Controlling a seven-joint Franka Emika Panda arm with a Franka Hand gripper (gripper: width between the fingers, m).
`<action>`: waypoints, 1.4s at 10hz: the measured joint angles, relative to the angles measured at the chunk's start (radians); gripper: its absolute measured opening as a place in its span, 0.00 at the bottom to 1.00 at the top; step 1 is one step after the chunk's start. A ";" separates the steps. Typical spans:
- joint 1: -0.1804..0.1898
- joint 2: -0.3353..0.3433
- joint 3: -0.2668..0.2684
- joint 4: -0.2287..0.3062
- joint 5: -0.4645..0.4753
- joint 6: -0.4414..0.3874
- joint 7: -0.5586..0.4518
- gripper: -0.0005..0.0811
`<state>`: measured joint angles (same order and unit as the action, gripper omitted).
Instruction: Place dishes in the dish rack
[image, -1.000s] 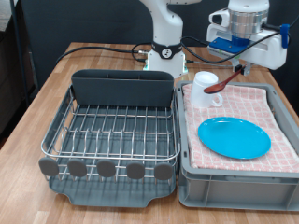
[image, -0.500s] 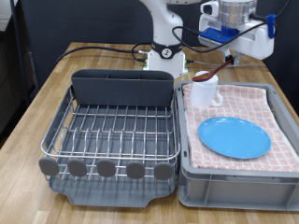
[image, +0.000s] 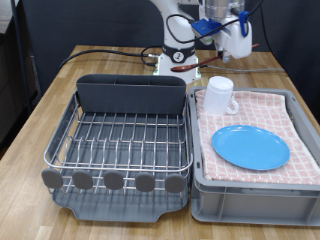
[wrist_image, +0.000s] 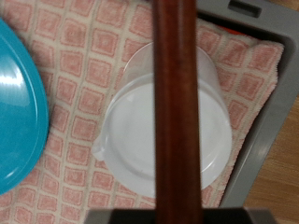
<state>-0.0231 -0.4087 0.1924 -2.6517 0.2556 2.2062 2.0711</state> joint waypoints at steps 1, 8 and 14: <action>-0.007 -0.030 -0.023 -0.025 0.010 -0.004 0.012 0.11; -0.103 -0.250 -0.147 -0.158 -0.030 -0.083 -0.037 0.11; -0.085 -0.179 -0.186 -0.152 0.086 -0.055 -0.075 0.11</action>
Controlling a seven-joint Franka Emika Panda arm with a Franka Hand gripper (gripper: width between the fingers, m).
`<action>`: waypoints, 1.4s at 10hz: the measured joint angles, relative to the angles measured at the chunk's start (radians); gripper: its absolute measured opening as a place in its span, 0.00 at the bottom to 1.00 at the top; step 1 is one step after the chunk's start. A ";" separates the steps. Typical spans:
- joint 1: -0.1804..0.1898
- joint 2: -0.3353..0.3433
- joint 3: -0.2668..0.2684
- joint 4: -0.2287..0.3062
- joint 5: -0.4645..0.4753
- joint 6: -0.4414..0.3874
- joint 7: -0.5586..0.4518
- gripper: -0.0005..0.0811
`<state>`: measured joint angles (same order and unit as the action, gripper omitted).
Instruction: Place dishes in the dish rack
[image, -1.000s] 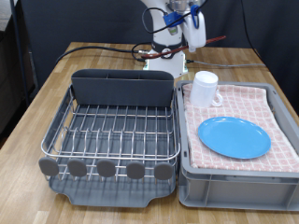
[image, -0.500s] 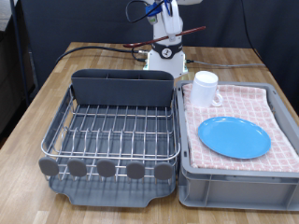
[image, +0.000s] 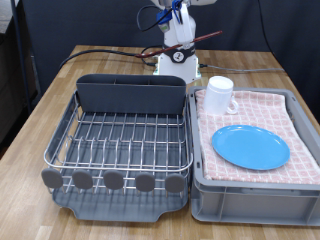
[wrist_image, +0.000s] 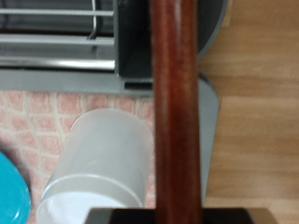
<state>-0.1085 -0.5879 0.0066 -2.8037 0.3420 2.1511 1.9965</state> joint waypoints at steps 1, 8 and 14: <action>0.007 0.018 -0.021 0.000 0.044 0.011 -0.028 0.11; 0.016 0.109 -0.150 0.001 0.203 -0.002 -0.212 0.11; 0.015 0.167 -0.266 0.017 0.221 -0.056 -0.319 0.11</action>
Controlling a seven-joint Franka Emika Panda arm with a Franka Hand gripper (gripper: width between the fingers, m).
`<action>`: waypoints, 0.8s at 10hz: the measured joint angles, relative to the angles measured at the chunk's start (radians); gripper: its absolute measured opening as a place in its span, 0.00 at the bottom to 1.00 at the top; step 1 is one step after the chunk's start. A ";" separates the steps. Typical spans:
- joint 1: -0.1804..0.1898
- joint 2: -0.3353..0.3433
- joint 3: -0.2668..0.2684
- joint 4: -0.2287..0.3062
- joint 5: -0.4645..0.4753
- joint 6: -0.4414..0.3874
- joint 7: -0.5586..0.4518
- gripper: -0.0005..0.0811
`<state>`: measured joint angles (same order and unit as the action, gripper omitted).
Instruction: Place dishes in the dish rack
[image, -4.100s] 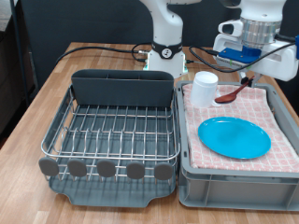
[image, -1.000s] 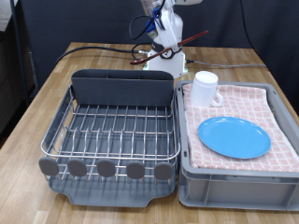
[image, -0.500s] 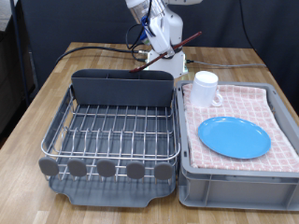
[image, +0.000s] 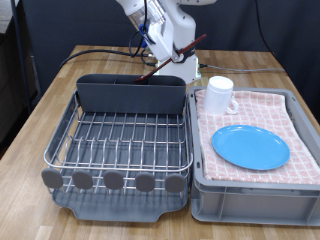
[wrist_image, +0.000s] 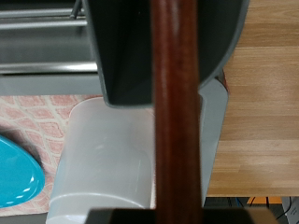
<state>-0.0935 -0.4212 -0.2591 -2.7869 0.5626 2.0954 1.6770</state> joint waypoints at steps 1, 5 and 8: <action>0.000 0.013 -0.015 0.004 0.003 -0.003 -0.020 0.11; 0.000 0.069 -0.058 0.019 0.021 -0.004 -0.095 0.11; 0.000 0.110 -0.073 0.032 0.029 -0.004 -0.126 0.11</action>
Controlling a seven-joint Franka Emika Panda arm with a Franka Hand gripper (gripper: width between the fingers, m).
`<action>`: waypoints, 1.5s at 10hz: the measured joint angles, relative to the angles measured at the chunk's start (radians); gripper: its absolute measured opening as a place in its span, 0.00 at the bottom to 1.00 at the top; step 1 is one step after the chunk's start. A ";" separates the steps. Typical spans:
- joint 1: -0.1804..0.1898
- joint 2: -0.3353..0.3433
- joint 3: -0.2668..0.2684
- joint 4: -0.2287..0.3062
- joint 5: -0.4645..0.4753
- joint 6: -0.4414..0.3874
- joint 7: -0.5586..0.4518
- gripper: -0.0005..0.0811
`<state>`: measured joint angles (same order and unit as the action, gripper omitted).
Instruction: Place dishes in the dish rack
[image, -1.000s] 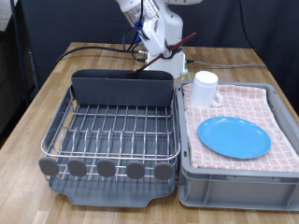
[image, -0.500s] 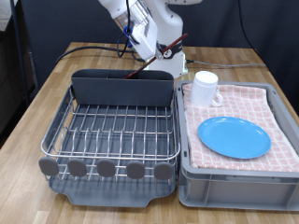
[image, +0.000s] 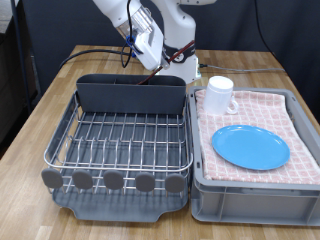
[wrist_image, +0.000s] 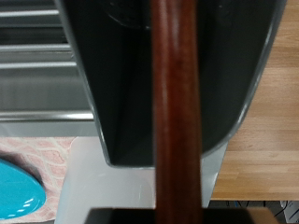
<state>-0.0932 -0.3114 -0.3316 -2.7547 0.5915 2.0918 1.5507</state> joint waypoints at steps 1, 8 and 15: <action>0.000 0.010 -0.002 0.003 0.002 0.001 -0.008 0.11; 0.000 0.037 -0.005 0.005 0.010 0.048 -0.021 0.11; -0.008 0.012 0.088 0.021 -0.219 0.146 0.195 0.96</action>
<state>-0.1014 -0.2992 -0.2441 -2.7335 0.3722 2.2374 1.7460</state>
